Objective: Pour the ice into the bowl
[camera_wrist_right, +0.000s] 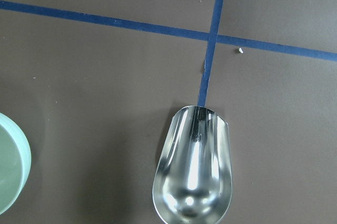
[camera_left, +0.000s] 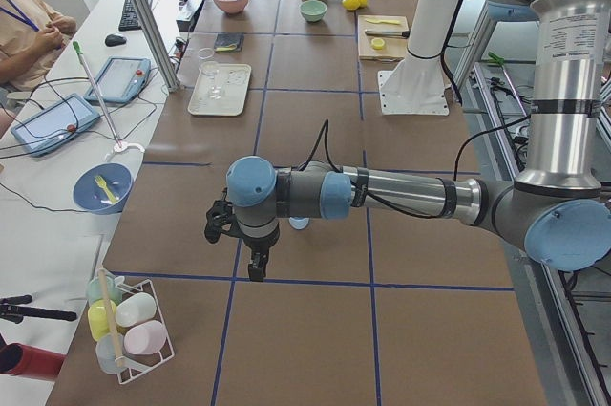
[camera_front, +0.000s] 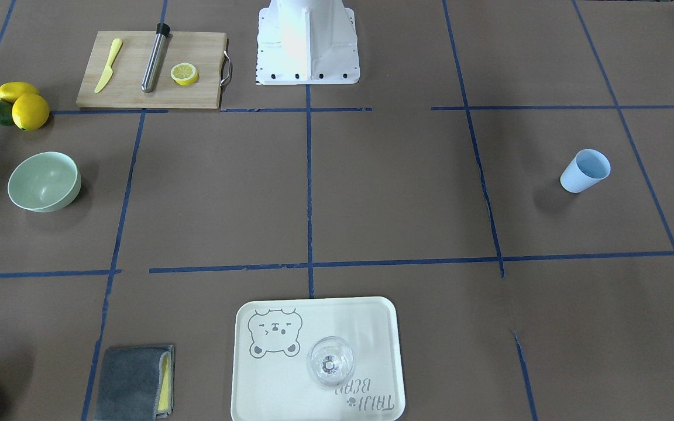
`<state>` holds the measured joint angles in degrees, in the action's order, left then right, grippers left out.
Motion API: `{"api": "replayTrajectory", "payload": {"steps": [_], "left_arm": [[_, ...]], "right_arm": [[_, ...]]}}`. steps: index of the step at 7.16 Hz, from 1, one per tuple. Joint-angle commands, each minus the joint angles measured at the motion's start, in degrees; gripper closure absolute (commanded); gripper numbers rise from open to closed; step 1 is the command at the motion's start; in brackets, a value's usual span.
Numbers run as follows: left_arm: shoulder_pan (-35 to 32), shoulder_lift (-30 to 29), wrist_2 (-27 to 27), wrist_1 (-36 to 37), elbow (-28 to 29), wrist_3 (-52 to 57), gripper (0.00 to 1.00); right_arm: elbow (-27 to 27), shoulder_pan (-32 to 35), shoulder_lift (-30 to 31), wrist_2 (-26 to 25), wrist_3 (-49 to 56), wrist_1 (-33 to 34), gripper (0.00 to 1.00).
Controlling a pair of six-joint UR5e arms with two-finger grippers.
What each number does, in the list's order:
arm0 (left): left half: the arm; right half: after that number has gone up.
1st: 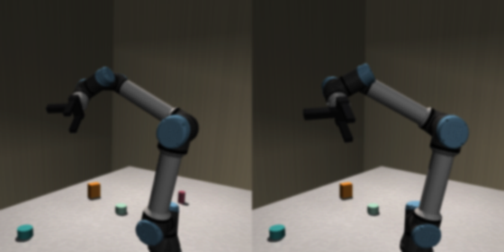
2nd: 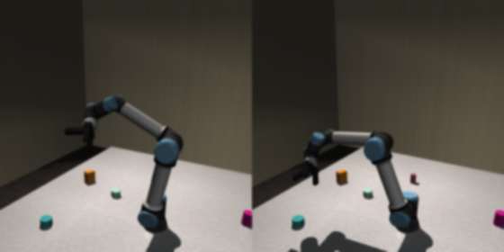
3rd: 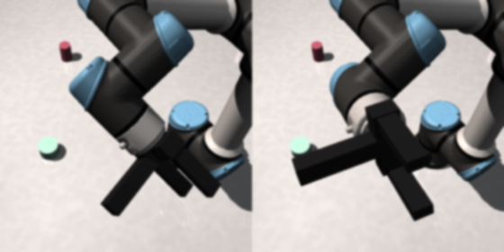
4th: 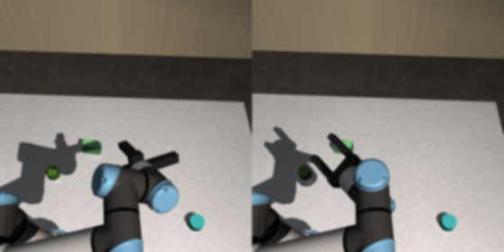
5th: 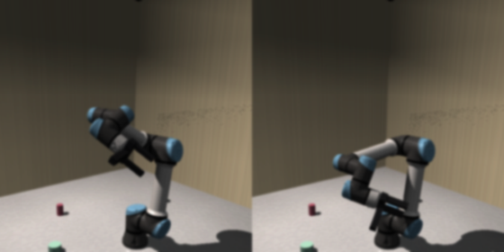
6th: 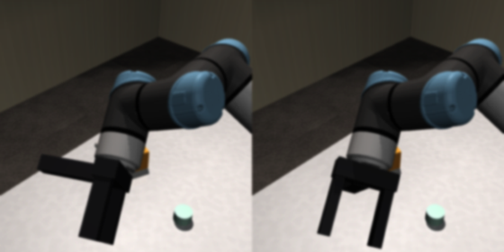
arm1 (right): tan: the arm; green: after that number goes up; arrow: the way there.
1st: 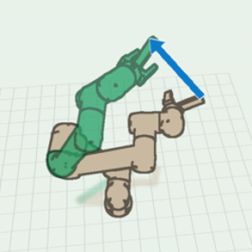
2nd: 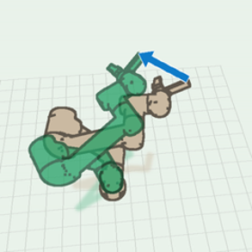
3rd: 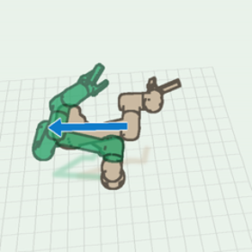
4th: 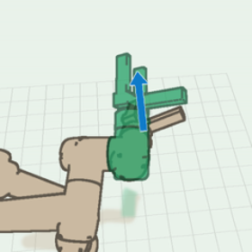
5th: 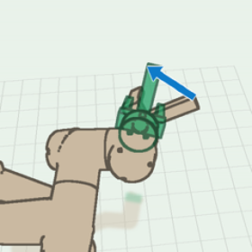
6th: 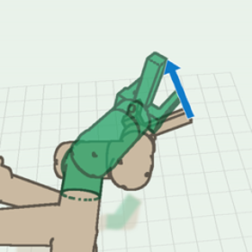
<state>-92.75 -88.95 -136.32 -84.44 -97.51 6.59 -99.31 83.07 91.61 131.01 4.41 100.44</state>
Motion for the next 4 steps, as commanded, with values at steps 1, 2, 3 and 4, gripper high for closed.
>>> {"api": "replayTrajectory", "payload": {"steps": [1, 2, 3, 4], "left_arm": [[0.5, 0.7, -0.6, -0.4, 0.2, 0.3, 0.0], [0.5, 0.7, -0.6, -0.4, 0.1, 0.4, 0.0], [0.5, 0.7, -0.6, -0.4, 0.0, 0.4, 0.0], [0.5, 0.8, -0.6, -0.4, -0.1, 0.4, 0.0]], "right_arm": [[1.7, -0.4, 0.0, 3.4, 0.0, -0.9, 0.0], [2.1, -0.4, 0.3, 5.3, 0.0, -0.9, 0.0], [2.3, -1.2, 0.3, 6.9, 0.0, -1.8, 0.0], [2.4, -1.3, 0.4, 7.1, 0.0, -3.7, 0.0]]}}
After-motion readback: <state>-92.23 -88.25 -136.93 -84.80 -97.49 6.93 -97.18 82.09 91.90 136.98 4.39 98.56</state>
